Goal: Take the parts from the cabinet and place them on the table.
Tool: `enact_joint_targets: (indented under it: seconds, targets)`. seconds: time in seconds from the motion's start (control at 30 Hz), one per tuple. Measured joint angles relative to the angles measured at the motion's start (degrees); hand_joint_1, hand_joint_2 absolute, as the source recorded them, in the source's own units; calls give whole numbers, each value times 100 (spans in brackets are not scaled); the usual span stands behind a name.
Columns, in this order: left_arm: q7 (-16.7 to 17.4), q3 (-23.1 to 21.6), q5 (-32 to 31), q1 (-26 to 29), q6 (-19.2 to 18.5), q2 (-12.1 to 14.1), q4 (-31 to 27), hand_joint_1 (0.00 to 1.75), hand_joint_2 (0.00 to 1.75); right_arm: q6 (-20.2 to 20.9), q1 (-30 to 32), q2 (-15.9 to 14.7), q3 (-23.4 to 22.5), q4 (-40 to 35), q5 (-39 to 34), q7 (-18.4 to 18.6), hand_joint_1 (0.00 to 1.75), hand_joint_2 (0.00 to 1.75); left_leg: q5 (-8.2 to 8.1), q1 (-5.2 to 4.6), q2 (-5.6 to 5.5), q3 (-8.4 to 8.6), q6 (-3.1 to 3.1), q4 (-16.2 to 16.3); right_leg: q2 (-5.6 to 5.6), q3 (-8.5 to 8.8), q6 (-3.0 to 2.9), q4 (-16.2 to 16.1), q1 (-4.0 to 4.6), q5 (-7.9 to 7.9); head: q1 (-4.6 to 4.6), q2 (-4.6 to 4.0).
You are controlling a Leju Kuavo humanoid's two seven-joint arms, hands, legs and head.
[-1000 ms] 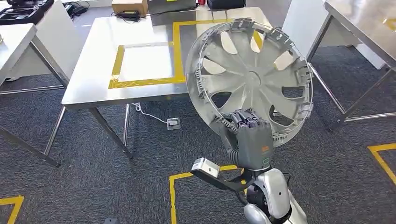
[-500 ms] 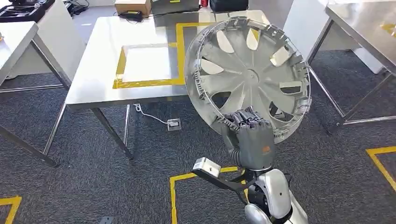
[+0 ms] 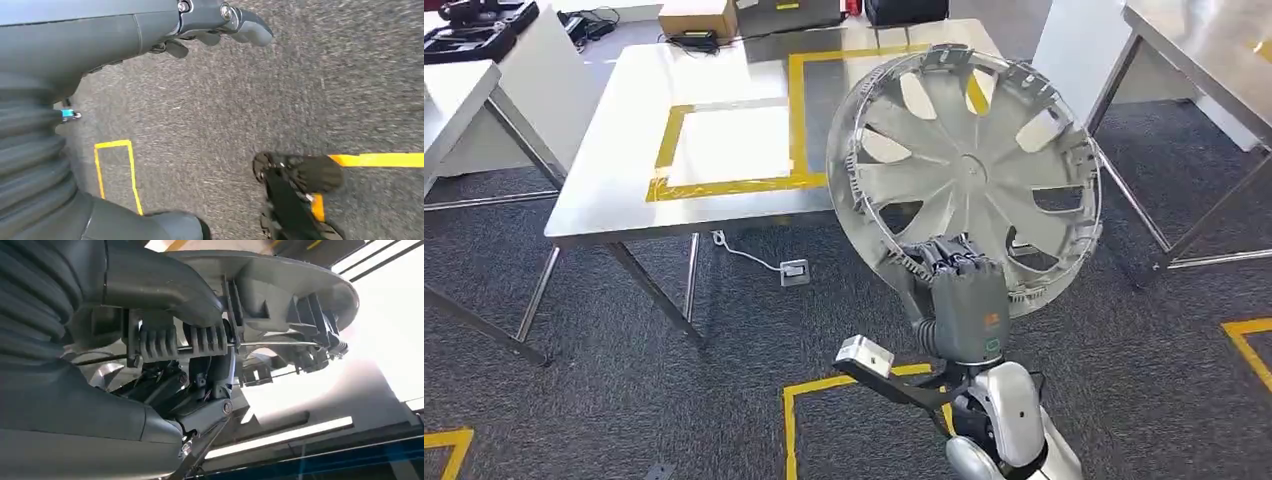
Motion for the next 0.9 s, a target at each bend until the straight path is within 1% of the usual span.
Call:
enact_joint_targets:
  seconds: [0.03, 0.07, 0.1, 0.13, 0.17, 0.2, 0.23, 0.27, 0.3, 0.33, 0.37, 0.4, 0.43, 0.47, 0.5, 0.53, 0.57, 0.6, 0.63, 0.67, 0.7, 0.73, 0.77, 0.8, 0.83, 0.87, 0.9]
  targets:
    - [7, 0, 0, 7, 0, 2, 0, 0, 175, 0, 5, 0, 0, 0, -2, 2, 175, 175, 109, -3, 3, -13, 18, -104, 0, 56, 6, 0, 1, -45, -2, 0]
    - [9, 0, 0, 6, 0, 2, 0, 0, 175, 0, 8, 0, 0, 0, -2, 4, 175, 175, 301, -5, 7, 78, 41, -403, -1, 122, 18, 0, 2, -94, -2, 0]
    - [7, 0, 0, 4, 0, 2, 0, 0, 175, 2, 15, 0, 0, 0, -2, 4, 175, 175, 575, -9, 17, 259, 80, -877, -7, 209, 36, 0, 1, -152, -2, 0]
    - [7, 0, -2, 5, 0, 2, 0, 0, 175, 0, 15, 0, 0, 0, -4, 7, 175, 175, 898, -19, 51, 458, 121, -1389, -23, 291, 59, -2, 0, -219, -4, 0]
    - [7, 0, -2, 9, 0, 2, 2, 0, 175, 0, 15, -2, 0, 0, -4, 4, 175, 175, 1030, -45, 100, 510, 144, -1616, -35, 327, 93, 3, 9, -276, -5, 0]
    - [9, 0, -2, -9, 0, 2, 2, 0, 175, -2, 12, 0, -2, 2, -2, 2, 175, 175, 804, -74, 99, 507, 143, -1621, -30, 344, 136, -7, 21, -303, -15, 0]
    - [11, 0, -4, -13, 0, -2, 0, 0, 175, -4, 3, 0, -2, 2, 0, -2, 175, 175, 900, -89, 85, 551, 187, -1619, -39, 345, 189, -48, 19, -338, -18, 0]
    - [11, 0, -4, -2, 0, 0, 2, 0, 175, -4, 5, -2, -2, 2, 0, -4, 175, 175, 887, -71, 68, 554, 233, -1643, -41, 407, 237, -26, 32, -303, -13, 0]
    - [17, 2, -7, -3, 0, 0, 2, 0, 175, -4, -3, -2, -4, 2, -2, 2, 175, 175, 873, -72, 50, 597, 268, -1646, -41, 417, 266, -11, 22, -281, -15, 0]
    - [17, 2, -11, -2, 0, -2, 0, 0, 175, -4, -3, -2, -11, 2, -4, 4, 175, 175, 855, -42, 8, 686, 310, -1693, -39, 316, 299, 179, 5, -238, -13, 0]
    - [11, 2, -20, -6, 2, -2, 0, 0, 175, -4, -2, -2, -11, 2, -9, 4, 175, 175, 819, -44, 18, 755, 359, -1711, -25, 148, 308, 513, 3, -201, -7, 0]
    - [11, 2, -24, -18, 0, 2, 0, 0, 175, -4, -10, -2, -11, 2, -9, 4, 175, 175, 779, -44, 8, 792, 396, -1716, -14, -136, 312, 918, 6, -288, 4, 0]
    - [9, 2, -26, -25, 2, 7, -2, 0, 175, -7, -10, -4, -11, 2, -7, -2, 175, 175, 734, -45, -8, 825, 408, -1716, -11, -420, 332, 1293, 3, -462, 11, 0]
    - [9, 2, -33, -22, 0, 7, 0, 0, 175, -7, 0, -11, -11, 4, 0, -9, 175, 175, 682, -52, -31, 870, 418, -1716, -10, -702, 353, 1620, 4, -709, 15, 0]
    - [11, 2, -35, -12, 2, 7, 0, 0, 175, -7, 9, -15, -11, 4, 0, -13, 175, 175, 630, -56, -55, 929, 415, -1715, -6, -889, 353, 1766, 7, -846, 13, 0]
    - [13, 2, -37, -6, 0, 7, 0, 0, 175, -7, 17, -15, -11, 4, -2, -7, 175, 175, 578, -56, -79, 999, 409, -1715, -4, -960, 355, 1702, 7, -819, 13, 0]
    - [15, 2, -37, -4, 0, 4, 0, 0, 175, -7, 26, -17, -11, 4, -2, 0, 175, 175, 518, -56, -101, 1078, 397, -1715, -3, -934, 349, 1458, 7, -663, 17, 0]
    - [15, 2, -39, -5, 0, 2, 0, 0, 175, -7, 29, -24, -11, 4, -2, 2, 175, 175, 458, -57, -118, 1165, 382, -1715, -1, -841, 322, 1074, 12, -387, 22, 0]
    - [15, 2, -39, -6, 0, -2, 0, 0, 175, -7, 30, -31, -11, 4, -2, 0, 175, 175, 392, -58, -125, 1257, 366, -1715, 2, -713, 276, 582, 25, 23, 24, 0]
    - [15, 2, -39, 3, 0, -4, 4, 0, 175, -11, 30, -42, -11, 7, -2, -2, 175, 175, 326, -59, -125, 1252, 346, -1715, 0, -643, 220, 135, 48, 530, 24, 0]
    - [15, 2, -39, -7, 2, -4, 11, 0, 175, -20, 26, -50, -11, 9, 0, -4, 175, 175, 262, -87, -159, 1328, 299, -1664, 9, -679, 212, 24, 89, 471, 22, 0]
    - [20, 2, -39, -19, 2, -4, 4, 0, 175, -20, 42, -52, -13, 11, 2, -15, 175, 175, 202, -90, -153, 1331, 258, -1687, 13, -626, 190, 40, 95, 440, 15, 0]
    - [22, 2, -39, -10, 2, -4, 4, 0, 175, -22, 42, -55, -15, 7, 4, -15, 175, 175, 211, -85, -148, 1425, 220, -1686, 25, -593, 153, 17, 98, 467, 15, 0]
    - [22, 4, -39, -7, 2, -4, 4, 0, 175, -20, 29, -52, -15, 9, -2, 2, 175, 175, 250, -99, -149, 1424, 187, -1626, 23, -541, 117, -4, 79, 440, 6, 0]
    - [24, 4, -39, -12, 2, 0, 4, 0, 175, -22, 26, -52, -15, 9, -4, 4, 175, 175, 206, -95, -147, 1436, 172, -1612, 31, -439, 81, -13, 57, 415, 7, 0]
    - [24, 4, -42, -19, 2, -4, 4, 0, 175, -22, 31, -52, -17, 9, -4, 7, 175, 175, 210, -87, -78, 1373, 144, -1429, 23, -380, 54, -26, 43, 378, 2, 0]
    - [15, 4, -42, -36, 2, -18, 5, 0, 175, -22, 24, -52, -20, 9, -4, 9, 175, 175, 198, -85, -25, 1169, 117, -1075, 22, -335, 23, -26, 38, 331, -28, 0]
